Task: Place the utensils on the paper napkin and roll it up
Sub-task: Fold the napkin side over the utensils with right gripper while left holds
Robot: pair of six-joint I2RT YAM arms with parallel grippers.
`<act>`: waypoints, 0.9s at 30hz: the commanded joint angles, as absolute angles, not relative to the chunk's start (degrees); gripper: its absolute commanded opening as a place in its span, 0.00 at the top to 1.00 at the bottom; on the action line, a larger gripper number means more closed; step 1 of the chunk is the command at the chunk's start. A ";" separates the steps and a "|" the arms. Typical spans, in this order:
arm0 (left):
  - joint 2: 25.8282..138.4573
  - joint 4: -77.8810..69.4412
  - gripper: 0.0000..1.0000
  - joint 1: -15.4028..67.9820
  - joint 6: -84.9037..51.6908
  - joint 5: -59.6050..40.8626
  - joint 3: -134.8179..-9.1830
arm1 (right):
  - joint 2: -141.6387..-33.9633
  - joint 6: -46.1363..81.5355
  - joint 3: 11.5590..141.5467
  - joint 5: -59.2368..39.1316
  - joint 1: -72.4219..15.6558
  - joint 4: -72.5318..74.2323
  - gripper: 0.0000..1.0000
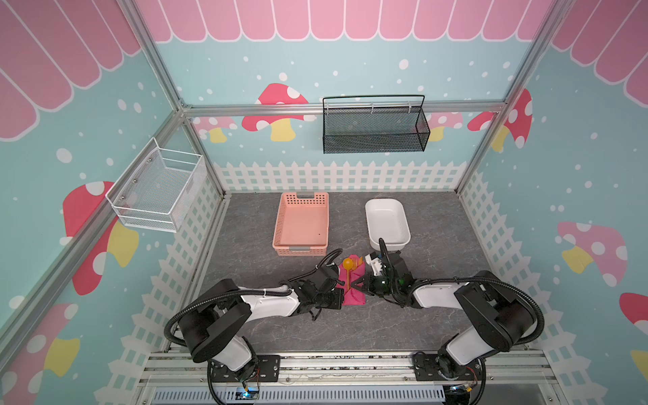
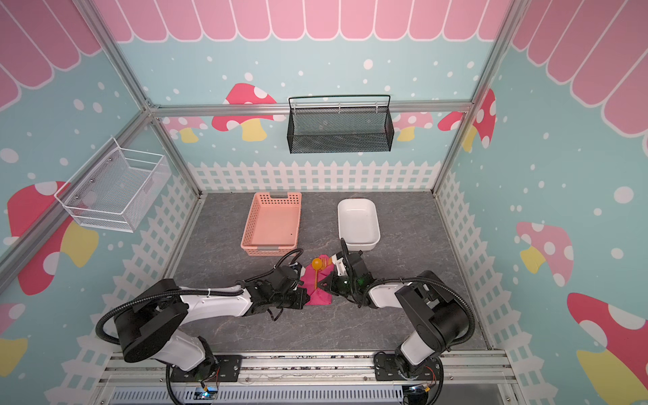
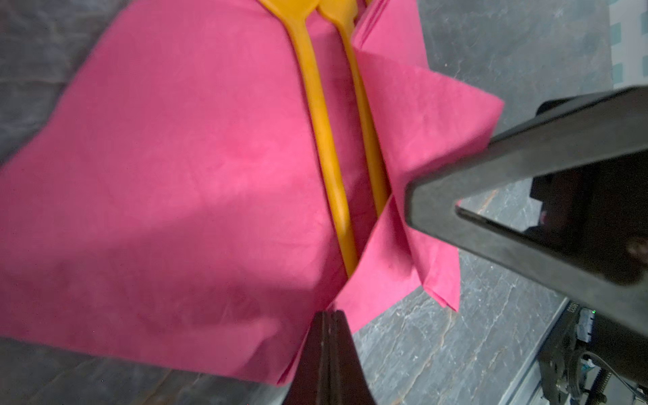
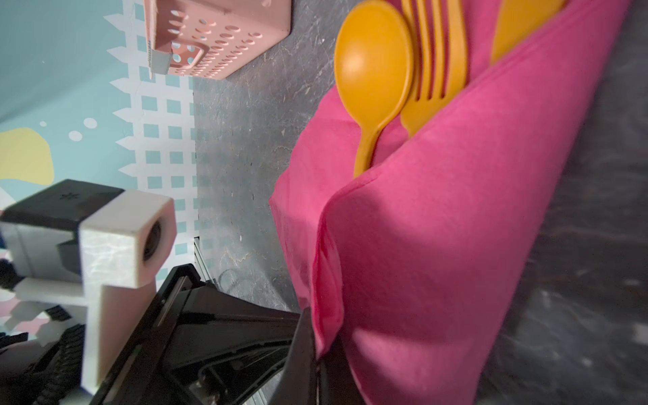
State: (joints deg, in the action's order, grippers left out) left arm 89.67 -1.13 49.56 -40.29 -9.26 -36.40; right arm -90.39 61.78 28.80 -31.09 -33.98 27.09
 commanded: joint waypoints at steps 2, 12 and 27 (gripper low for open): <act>91.17 -1.87 1.00 49.31 -40.13 -9.23 -37.26 | -91.74 63.02 29.82 -31.06 -34.63 28.99 0.94; 93.16 -2.04 1.00 49.31 -39.92 -9.38 -37.97 | -93.27 63.90 29.56 -31.55 -35.08 31.10 0.94; 93.12 -2.47 1.00 49.31 -40.13 -9.39 -37.53 | -94.79 64.51 29.36 -31.99 -35.88 32.84 0.93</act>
State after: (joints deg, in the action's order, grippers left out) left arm 91.96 -2.83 49.56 -40.29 -9.65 -37.41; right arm -94.11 63.53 28.86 -31.55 -35.14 31.09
